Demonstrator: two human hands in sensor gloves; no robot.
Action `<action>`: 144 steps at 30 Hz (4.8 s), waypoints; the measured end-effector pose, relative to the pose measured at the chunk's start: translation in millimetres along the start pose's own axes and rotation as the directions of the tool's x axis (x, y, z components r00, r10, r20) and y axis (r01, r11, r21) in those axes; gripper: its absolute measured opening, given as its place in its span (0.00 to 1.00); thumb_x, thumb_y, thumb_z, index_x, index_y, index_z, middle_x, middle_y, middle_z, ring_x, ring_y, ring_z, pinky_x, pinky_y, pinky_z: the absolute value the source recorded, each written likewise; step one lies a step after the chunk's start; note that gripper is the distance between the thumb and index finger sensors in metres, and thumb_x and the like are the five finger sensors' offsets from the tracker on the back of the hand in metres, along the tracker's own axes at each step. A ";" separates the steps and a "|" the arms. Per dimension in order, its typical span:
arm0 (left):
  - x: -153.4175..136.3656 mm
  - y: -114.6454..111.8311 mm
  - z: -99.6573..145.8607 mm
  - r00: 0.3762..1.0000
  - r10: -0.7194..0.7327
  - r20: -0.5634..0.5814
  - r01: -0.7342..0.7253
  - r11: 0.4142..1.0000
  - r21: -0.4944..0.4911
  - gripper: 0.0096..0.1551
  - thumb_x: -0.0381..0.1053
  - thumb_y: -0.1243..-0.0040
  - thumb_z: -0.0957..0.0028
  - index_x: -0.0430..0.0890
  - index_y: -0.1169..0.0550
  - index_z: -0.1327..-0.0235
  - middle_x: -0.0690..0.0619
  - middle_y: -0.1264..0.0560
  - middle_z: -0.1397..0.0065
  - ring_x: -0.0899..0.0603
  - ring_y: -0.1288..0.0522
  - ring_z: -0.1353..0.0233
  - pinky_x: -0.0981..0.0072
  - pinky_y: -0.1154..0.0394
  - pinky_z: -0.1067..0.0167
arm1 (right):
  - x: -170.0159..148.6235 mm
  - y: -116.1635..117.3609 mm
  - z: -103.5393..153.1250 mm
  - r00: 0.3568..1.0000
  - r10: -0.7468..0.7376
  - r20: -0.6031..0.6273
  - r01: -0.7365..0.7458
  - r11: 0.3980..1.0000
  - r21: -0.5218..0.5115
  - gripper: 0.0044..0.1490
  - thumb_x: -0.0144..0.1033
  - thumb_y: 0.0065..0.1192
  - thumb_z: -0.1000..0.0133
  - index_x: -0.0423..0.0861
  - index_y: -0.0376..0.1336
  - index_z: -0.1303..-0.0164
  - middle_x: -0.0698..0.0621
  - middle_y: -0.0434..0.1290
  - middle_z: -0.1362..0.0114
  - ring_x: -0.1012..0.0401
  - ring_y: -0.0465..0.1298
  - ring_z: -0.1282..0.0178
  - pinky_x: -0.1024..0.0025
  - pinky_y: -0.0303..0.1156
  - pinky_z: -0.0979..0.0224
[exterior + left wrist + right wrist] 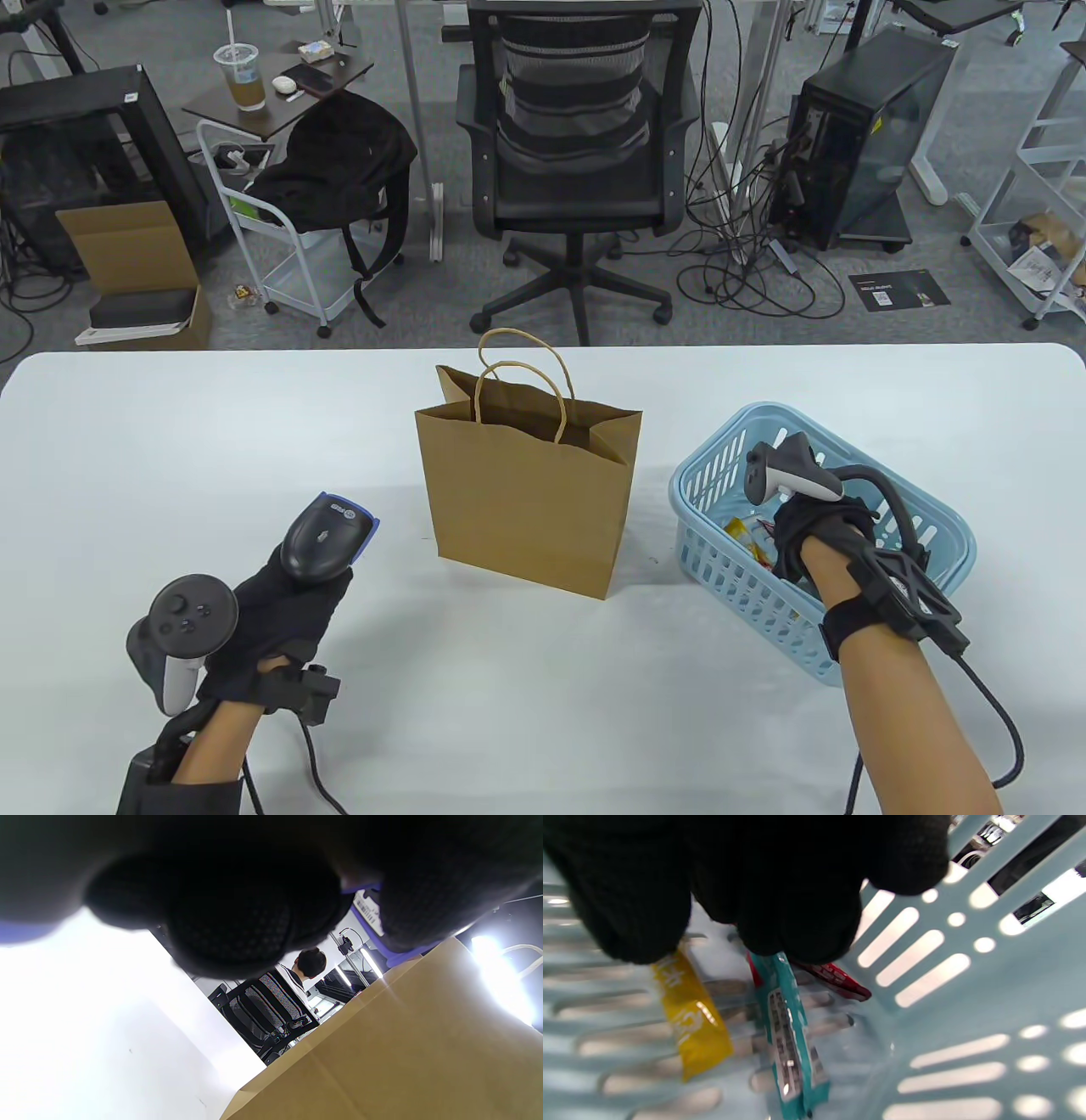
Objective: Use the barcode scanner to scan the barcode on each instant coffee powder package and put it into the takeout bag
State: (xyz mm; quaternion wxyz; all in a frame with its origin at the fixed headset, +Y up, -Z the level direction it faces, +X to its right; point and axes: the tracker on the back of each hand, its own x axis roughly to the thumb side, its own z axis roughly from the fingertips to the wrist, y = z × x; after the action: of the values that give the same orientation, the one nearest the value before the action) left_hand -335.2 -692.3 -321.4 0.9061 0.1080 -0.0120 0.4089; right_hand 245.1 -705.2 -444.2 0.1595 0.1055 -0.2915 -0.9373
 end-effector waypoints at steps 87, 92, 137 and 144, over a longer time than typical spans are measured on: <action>22.4 -40.9 10.2 0.959 0.079 0.271 0.001 0.959 -0.283 0.29 0.69 0.33 0.50 0.55 0.23 0.41 0.65 0.14 0.52 0.54 0.10 0.60 0.62 0.14 0.55 | 118.7 25.5 222.0 0.653 0.044 0.756 0.750 0.097 -0.654 0.27 0.40 0.85 0.56 0.63 0.71 0.48 0.57 0.80 0.37 0.60 0.81 0.45 0.59 0.77 0.38; 34.2 -57.8 18.0 0.946 0.056 0.319 0.059 0.938 -0.341 0.30 0.69 0.33 0.50 0.54 0.23 0.41 0.65 0.14 0.53 0.54 0.10 0.60 0.62 0.14 0.55 | 118.9 34.6 218.8 0.633 0.050 0.773 0.766 0.109 -0.634 0.27 0.38 0.83 0.55 0.63 0.71 0.46 0.56 0.79 0.35 0.59 0.81 0.43 0.58 0.77 0.37; 43.8 -75.7 25.2 0.931 -0.027 0.365 0.182 0.900 -0.396 0.29 0.68 0.32 0.51 0.54 0.22 0.42 0.64 0.14 0.53 0.53 0.10 0.60 0.61 0.14 0.55 | 124.9 45.2 216.9 0.558 0.006 0.830 0.821 0.141 -0.553 0.27 0.37 0.80 0.52 0.64 0.70 0.45 0.56 0.76 0.32 0.61 0.82 0.45 0.58 0.77 0.36; 44.2 -76.3 25.4 0.928 -0.030 0.371 0.190 0.896 -0.402 0.29 0.68 0.32 0.51 0.54 0.22 0.42 0.64 0.14 0.53 0.53 0.10 0.60 0.61 0.14 0.55 | 126.3 46.0 217.1 0.537 0.004 0.843 0.835 0.139 -0.533 0.26 0.37 0.80 0.52 0.63 0.70 0.45 0.56 0.76 0.32 0.61 0.83 0.45 0.58 0.78 0.36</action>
State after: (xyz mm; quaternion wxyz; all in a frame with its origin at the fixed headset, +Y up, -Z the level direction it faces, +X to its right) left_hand -247.4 -713.9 -305.9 0.9120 -0.0225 -0.2595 0.3170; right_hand 75.9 -675.2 -255.3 -0.2343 -0.2720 0.3223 -0.8759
